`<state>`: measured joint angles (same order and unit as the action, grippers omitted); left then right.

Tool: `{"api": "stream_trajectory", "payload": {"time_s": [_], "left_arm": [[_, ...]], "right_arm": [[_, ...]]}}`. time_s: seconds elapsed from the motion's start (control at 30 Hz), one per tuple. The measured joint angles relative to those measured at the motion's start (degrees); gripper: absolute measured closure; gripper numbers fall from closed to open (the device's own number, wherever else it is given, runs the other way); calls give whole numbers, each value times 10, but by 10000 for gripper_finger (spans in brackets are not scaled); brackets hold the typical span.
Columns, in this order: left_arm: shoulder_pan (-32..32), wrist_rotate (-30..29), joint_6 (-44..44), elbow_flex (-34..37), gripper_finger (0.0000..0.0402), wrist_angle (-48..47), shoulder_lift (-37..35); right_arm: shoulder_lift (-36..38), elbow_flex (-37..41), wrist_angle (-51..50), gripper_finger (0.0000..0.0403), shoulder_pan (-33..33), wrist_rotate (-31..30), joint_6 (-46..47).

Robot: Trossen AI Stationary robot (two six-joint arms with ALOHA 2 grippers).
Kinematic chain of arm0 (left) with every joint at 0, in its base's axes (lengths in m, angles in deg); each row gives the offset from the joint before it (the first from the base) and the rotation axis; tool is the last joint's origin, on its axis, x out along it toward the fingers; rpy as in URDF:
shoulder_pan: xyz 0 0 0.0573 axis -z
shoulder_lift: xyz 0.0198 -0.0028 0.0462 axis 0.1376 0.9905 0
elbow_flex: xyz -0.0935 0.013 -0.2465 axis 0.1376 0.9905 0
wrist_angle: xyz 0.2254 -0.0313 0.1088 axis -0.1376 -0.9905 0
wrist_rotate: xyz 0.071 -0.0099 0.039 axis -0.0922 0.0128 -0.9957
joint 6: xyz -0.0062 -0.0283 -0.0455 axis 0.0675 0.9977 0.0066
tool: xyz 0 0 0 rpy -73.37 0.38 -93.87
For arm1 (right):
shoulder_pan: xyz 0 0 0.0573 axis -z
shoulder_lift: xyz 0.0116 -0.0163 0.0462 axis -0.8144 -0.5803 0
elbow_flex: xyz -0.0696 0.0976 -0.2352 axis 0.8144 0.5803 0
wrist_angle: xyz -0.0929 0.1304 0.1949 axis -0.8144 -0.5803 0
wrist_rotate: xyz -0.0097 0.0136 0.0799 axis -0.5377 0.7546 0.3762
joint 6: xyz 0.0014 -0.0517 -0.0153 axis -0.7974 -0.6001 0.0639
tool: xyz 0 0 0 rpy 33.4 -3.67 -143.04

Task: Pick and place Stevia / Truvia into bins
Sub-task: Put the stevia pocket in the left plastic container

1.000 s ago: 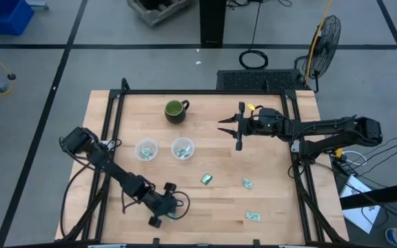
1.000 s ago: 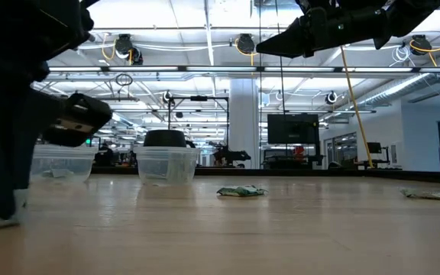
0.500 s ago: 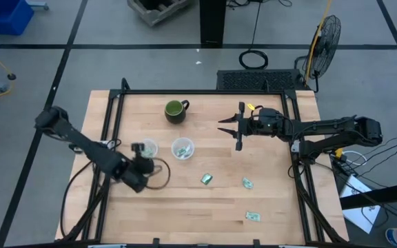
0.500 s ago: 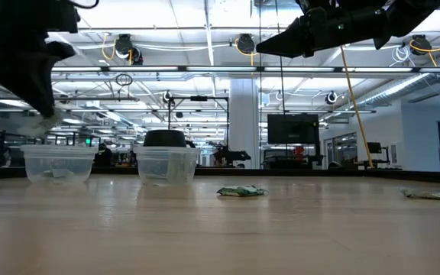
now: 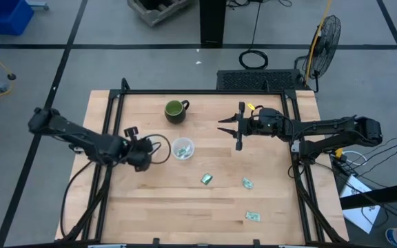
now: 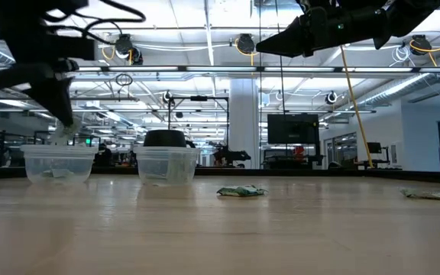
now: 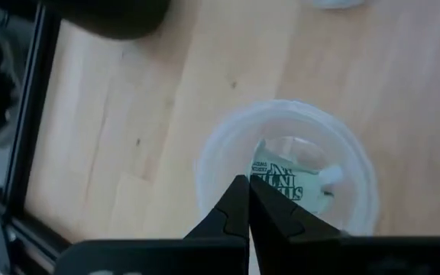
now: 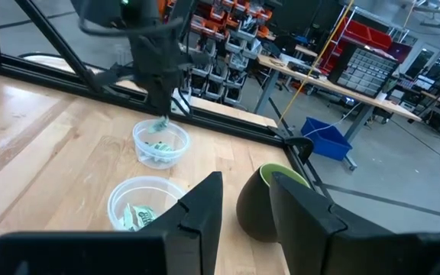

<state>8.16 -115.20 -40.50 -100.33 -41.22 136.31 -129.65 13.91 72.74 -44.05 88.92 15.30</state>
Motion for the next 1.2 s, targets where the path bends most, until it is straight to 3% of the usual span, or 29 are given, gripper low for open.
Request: {"api": "stream_trajectory", "payload": {"time_s": [0.23,1.2], "left_arm": [[-65,38,4,38,397,121,37],[-86,39,12,61,370,137,56]], "right_arm": [[0,0,0,298,0,0,0],[0,0,0,298,0,0,4]]}}
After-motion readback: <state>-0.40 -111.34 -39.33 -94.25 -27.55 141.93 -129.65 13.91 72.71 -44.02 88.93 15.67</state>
